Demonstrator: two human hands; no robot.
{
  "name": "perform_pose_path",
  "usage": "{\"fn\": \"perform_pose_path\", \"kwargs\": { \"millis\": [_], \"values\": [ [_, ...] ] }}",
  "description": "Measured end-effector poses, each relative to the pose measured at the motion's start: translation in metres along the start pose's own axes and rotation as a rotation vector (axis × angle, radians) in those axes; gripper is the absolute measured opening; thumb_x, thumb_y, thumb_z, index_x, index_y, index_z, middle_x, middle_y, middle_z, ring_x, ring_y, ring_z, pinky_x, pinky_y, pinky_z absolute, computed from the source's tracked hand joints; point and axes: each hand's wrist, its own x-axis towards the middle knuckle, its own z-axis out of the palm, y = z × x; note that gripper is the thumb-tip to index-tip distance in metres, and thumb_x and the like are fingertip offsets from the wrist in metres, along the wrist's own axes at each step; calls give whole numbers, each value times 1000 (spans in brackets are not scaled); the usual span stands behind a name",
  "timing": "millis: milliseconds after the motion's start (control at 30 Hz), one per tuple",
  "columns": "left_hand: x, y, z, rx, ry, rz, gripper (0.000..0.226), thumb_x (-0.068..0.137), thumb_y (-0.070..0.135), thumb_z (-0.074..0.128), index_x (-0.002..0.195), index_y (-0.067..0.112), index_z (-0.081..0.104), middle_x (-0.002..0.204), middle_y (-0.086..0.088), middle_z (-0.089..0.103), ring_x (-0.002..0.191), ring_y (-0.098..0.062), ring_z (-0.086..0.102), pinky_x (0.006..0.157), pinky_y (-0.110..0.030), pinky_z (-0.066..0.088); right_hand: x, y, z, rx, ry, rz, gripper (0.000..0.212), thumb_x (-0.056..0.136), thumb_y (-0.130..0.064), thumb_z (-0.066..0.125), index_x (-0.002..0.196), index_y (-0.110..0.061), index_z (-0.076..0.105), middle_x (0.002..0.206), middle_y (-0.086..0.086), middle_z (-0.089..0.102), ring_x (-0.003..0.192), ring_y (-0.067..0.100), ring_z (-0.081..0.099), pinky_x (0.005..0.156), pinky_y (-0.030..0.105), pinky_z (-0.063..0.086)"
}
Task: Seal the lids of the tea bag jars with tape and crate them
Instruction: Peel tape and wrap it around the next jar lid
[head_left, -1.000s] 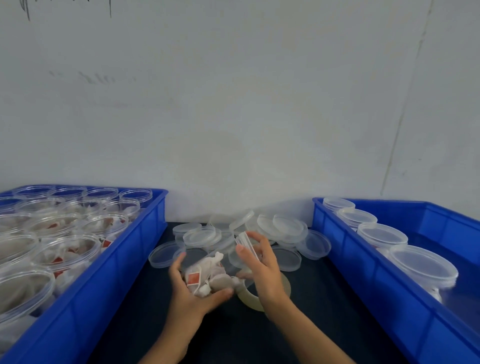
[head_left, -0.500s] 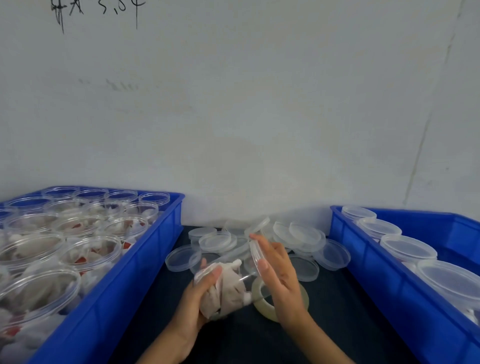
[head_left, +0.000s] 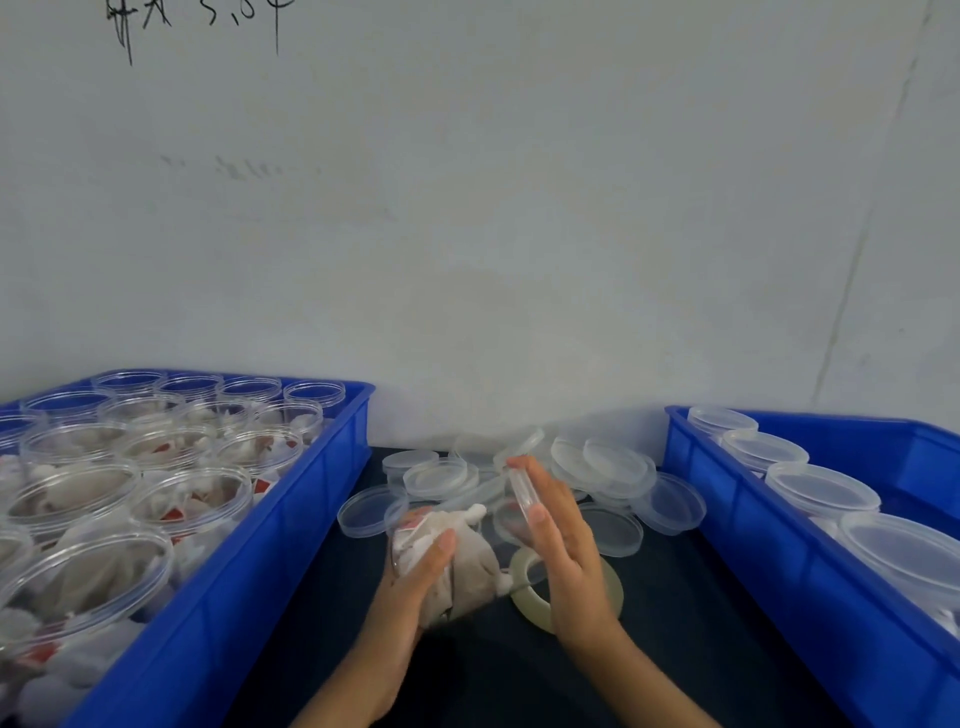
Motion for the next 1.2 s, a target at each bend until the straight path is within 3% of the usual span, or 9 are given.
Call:
{"fn": "perform_pose_path", "kwargs": {
  "millis": [200,433,600,700,800,933,1033,1100,1200],
  "values": [
    [-3,-2,9,51,116,288,56,70,40,81,115,35,50,106,14,63,86,10,64,62,-6,49,13,-22,2,155,-26,189,28,89,-47,59,115,-36,64,122,-18,62,119,5,56,106,34,44],
    [-7,-3,6,207,106,512,67,60,52,69,117,25,46,98,22,63,93,-4,64,70,-12,51,12,-27,7,231,17,202,18,90,-40,58,86,-36,74,71,-7,61,73,5,59,76,25,51],
    [-9,3,4,-127,-83,-33,62,67,66,63,101,16,75,91,-16,72,68,-28,67,49,-27,47,14,-26,-4,72,-110,7,37,84,-36,64,119,-28,68,114,6,59,111,15,58,98,31,46],
    [-5,13,-6,-311,-353,-448,71,67,67,61,102,7,74,90,-22,65,63,-32,62,41,-25,45,18,-27,-19,11,-235,-135,41,84,-36,61,123,-23,67,117,5,55,115,23,55,100,27,43],
    [-1,13,-15,-399,-481,-577,71,70,65,60,108,5,72,94,-24,61,65,-33,62,42,-26,48,17,-25,-21,-54,-290,-163,42,86,-34,58,125,-22,65,119,3,55,116,25,55,100,24,41],
    [2,4,-6,-255,-252,-310,63,68,66,63,106,17,75,101,-17,71,75,-29,67,60,-33,54,17,-24,-12,6,-181,-5,38,88,-33,57,124,-24,64,120,6,58,112,12,58,92,22,46],
    [-3,2,6,-13,-61,37,67,71,66,70,128,35,54,119,2,68,101,-12,68,77,-26,53,18,-27,-3,92,-46,173,25,88,-40,56,109,-36,69,106,6,64,98,11,60,87,31,50],
    [-7,1,9,111,56,205,64,70,57,77,122,45,42,110,19,63,95,3,65,68,-15,52,21,-32,0,134,-32,295,18,95,-37,56,87,-40,72,86,14,60,84,15,55,81,47,50],
    [-9,-2,8,217,67,433,61,71,40,82,114,40,39,95,32,59,89,8,62,66,-9,50,24,-35,2,198,-2,445,28,97,-35,52,78,-37,72,76,-1,59,78,15,55,75,36,48]
  ]
}}
